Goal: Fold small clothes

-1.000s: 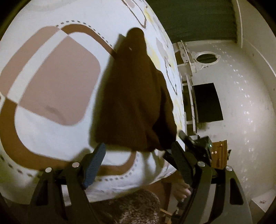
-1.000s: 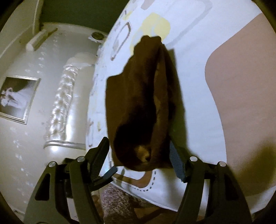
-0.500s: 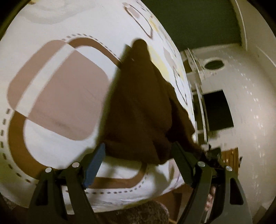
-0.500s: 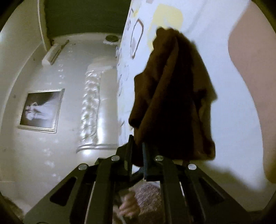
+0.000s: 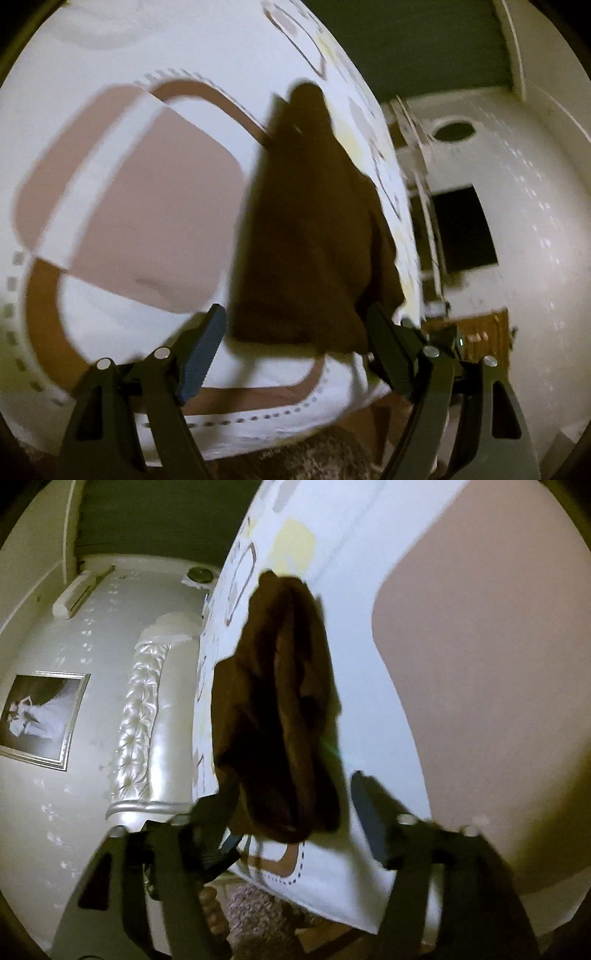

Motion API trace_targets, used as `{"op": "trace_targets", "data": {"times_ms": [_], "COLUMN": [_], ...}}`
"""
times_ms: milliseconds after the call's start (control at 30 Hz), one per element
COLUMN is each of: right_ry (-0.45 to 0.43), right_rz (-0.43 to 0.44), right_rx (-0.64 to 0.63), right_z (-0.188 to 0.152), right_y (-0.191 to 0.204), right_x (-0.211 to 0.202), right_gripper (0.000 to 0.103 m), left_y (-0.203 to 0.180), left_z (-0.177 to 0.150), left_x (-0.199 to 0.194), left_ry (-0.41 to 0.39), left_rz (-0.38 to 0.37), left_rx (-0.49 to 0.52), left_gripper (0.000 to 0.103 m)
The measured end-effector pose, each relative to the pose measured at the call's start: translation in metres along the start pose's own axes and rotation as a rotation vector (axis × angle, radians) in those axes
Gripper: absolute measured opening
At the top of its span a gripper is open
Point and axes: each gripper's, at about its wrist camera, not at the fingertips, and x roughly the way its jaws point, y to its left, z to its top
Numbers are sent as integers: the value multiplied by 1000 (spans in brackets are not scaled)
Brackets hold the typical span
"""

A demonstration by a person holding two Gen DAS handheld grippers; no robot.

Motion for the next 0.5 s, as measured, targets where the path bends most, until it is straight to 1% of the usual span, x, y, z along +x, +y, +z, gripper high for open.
{"op": "trace_targets", "data": {"times_ms": [67, 133, 200, 300, 333, 367, 400, 433, 467, 500], "right_ry": [12, 32, 46, 47, 37, 23, 20, 30, 42, 56], "right_rz": [-5, -10, -20, -46, -59, -69, -81, -95, -100, -93], "right_rx": [-3, -20, -46, -77, -87, -91, -90, -84, -73, -46], "right_z": [2, 1, -2, 1, 2, 4, 5, 6, 6, 6], "right_y": [0, 3, 12, 25, 29, 28, 27, 24, 20, 13], "right_x": [6, 15, 24, 38, 44, 43, 44, 45, 45, 45], "right_gripper": [68, 68, 71, 72, 72, 70, 55, 45, 20, 14], "left_y": [-3, -5, -2, 0, 0, -1, 0, 1, 3, 4], "left_z": [0, 2, 5, 11, 13, 14, 15, 14, 14, 13], "left_x": [8, 15, 20, 25, 27, 28, 32, 37, 41, 43], "left_ry": [20, 10, 9, 0, 2, 2, 13, 37, 60, 67], "left_rz": [0, 12, 11, -6, -8, -9, 3, 24, 35, 38], "left_rx": [21, 36, 19, -6, -12, -15, -21, -23, -27, -36], "left_gripper": [79, 81, 81, 81, 79, 71, 50, 39, 26, 23]}}
